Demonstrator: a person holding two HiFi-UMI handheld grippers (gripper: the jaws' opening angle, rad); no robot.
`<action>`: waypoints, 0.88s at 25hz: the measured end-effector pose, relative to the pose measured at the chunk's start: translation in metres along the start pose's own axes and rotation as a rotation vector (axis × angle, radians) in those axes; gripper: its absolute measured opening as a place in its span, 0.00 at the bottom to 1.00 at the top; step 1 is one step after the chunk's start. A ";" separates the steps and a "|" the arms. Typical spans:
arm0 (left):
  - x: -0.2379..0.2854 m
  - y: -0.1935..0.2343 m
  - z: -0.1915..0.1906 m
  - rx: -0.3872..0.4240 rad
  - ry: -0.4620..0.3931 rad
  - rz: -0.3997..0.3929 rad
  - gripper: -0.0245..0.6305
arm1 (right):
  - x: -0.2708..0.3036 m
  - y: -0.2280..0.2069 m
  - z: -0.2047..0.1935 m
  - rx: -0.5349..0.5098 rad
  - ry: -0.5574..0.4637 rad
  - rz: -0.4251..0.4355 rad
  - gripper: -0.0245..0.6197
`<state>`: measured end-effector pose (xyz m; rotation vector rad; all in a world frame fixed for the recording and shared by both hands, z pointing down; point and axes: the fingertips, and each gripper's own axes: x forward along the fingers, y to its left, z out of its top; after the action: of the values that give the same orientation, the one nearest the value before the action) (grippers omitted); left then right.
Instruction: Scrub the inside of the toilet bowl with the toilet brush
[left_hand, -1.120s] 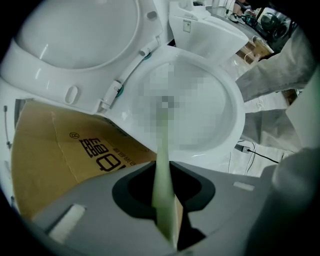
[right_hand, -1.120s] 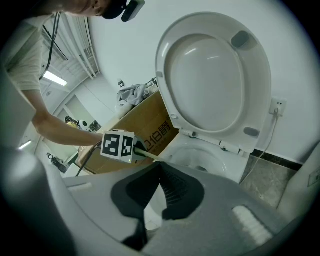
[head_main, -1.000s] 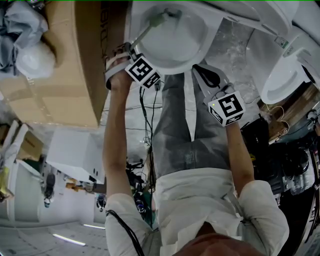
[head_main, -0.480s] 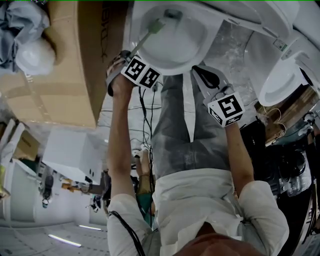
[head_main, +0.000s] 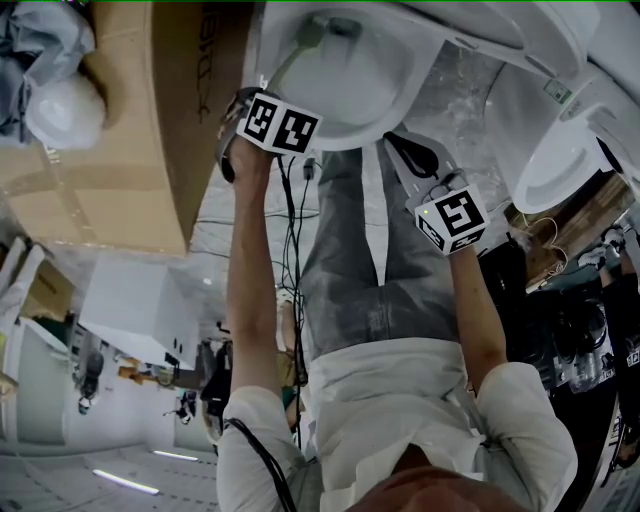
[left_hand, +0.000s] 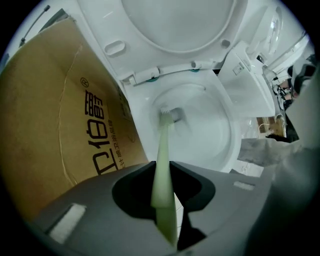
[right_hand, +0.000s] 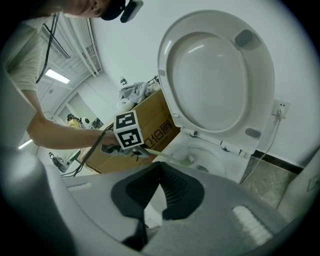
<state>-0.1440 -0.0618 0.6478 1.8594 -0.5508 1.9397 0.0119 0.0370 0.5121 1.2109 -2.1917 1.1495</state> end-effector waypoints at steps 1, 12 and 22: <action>-0.001 0.001 0.004 -0.014 -0.011 -0.003 0.19 | 0.000 -0.001 0.000 0.001 -0.001 0.000 0.04; -0.012 0.003 0.054 -0.042 -0.034 0.019 0.19 | -0.008 -0.006 0.000 -0.002 0.003 -0.003 0.04; -0.012 -0.023 0.084 0.022 0.002 0.071 0.19 | -0.012 -0.011 -0.006 0.007 0.009 0.008 0.04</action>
<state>-0.0600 -0.0872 0.6391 1.8744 -0.6051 2.0009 0.0276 0.0452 0.5129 1.1981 -2.1901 1.1640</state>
